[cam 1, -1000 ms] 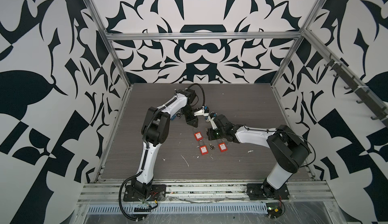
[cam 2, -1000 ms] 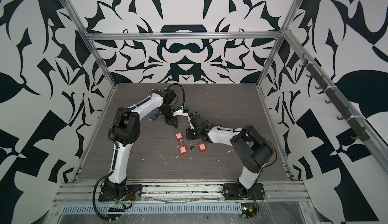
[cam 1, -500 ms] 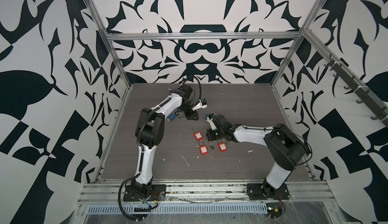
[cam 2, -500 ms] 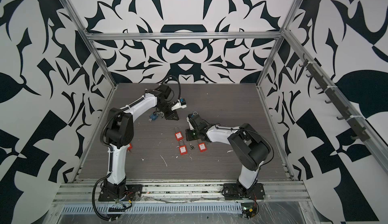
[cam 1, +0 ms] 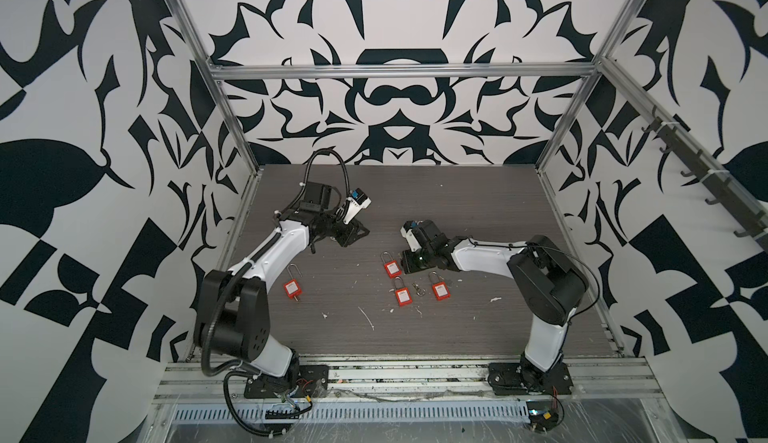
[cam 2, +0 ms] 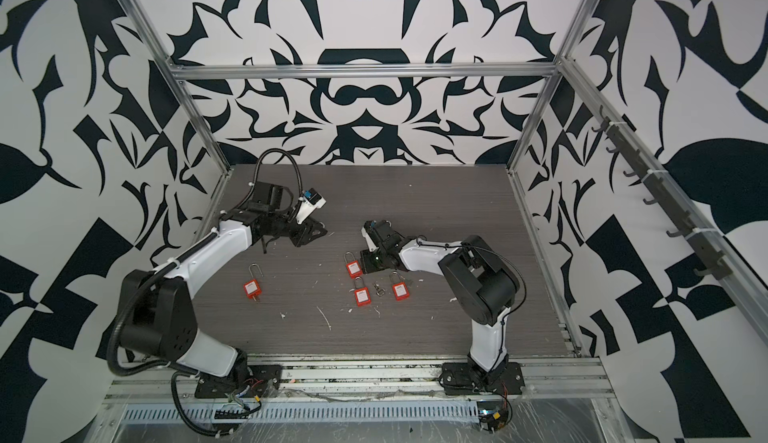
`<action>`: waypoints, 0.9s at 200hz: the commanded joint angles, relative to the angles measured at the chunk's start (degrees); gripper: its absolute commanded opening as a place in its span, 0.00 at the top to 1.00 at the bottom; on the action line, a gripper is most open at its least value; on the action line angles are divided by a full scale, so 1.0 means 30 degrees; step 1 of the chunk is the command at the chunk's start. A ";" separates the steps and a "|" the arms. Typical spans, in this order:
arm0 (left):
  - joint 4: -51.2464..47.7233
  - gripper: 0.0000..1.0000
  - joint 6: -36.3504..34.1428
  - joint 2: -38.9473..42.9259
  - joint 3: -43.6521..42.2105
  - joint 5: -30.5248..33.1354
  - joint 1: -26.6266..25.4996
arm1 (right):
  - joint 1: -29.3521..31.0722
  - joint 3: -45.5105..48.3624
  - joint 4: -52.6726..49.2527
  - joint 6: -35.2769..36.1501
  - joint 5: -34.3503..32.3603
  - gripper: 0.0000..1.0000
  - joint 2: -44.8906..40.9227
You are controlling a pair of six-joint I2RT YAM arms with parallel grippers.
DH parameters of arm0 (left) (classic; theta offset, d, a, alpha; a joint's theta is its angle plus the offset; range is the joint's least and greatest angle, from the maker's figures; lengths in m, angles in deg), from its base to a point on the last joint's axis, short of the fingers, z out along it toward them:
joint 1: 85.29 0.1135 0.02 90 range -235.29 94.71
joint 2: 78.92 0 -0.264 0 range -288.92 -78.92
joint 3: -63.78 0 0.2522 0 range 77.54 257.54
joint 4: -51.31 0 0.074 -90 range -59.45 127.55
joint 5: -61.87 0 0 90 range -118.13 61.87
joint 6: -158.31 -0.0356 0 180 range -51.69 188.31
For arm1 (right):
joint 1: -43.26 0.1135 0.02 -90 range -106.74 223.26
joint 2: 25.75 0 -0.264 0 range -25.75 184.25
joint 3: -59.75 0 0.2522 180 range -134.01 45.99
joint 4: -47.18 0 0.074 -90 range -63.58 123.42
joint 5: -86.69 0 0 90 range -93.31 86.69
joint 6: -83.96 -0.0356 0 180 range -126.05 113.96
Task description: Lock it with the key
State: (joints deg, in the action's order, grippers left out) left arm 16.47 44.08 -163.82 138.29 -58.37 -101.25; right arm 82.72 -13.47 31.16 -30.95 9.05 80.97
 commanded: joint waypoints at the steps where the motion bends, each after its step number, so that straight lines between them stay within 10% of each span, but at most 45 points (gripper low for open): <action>1: 0.2379 0.59 0.1912 0.1837 -0.1351 -0.0726 0.0093 | 0.0057 -0.0621 -0.0649 0.0083 0.0159 0.97 0.0133; 180: 0.7247 0.51 0.7002 0.5556 -0.5670 -0.3657 0.0078 | 0.0043 -0.0661 -0.2870 0.2226 -0.5411 0.56 -0.3340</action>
State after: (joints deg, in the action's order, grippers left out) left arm 34.61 62.96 -147.97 122.49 -67.44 -101.14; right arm 82.74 -14.68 25.11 -24.94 1.27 75.18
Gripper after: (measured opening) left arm 0.489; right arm 0.438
